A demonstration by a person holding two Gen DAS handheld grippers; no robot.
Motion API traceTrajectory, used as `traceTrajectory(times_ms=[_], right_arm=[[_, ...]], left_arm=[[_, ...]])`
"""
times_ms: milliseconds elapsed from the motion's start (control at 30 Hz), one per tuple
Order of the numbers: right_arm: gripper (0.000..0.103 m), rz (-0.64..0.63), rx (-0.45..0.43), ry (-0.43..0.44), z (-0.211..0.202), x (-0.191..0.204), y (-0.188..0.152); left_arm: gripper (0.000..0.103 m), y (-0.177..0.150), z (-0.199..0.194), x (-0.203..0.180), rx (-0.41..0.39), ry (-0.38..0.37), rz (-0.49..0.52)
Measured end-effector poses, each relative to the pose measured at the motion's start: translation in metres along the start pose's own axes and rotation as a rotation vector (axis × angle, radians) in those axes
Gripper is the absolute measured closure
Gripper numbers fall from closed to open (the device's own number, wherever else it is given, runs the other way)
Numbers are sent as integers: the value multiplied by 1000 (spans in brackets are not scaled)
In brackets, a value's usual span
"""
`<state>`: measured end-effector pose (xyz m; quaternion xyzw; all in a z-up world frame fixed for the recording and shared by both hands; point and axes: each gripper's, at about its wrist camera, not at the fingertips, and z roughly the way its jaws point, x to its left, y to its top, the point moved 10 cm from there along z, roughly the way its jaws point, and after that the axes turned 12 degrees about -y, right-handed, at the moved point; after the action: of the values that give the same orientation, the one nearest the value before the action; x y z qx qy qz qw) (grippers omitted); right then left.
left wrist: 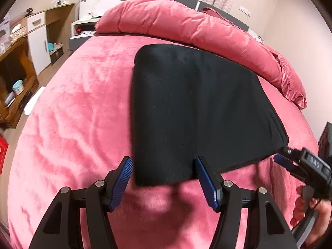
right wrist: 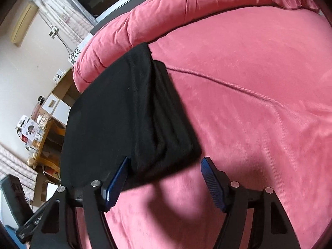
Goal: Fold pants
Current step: 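Open both grippers and pull them back from the folded pants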
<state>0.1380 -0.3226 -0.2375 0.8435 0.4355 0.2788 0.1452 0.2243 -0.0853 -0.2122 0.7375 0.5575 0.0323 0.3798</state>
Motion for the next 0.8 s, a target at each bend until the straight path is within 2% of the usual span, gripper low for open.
traceTrajectory(times_ms=[133,333,400,533,633,800], right_arm=[[28,-92,-8,-55,-15,11,-19],[21,-241,4,-85,-28,33,-63],[17,-270,5,-92,-31,36,-76],[15,-324,12,-110,-33,43,-93],[12,-369,-3,-135,-39,47,-102],[6,-426,-108,-192,-65,57,-94]], left_arm=[[39,-15,-12,-4,16,37,18],[39,-55,-28,-15,35,162,117],[39,-67,-31,-19,50,157,125],[39,-87,-42,-26,66,153,141],[39,-93,-53,-32,58,181,172],[39,-85,-71,-40,-7,196,183]])
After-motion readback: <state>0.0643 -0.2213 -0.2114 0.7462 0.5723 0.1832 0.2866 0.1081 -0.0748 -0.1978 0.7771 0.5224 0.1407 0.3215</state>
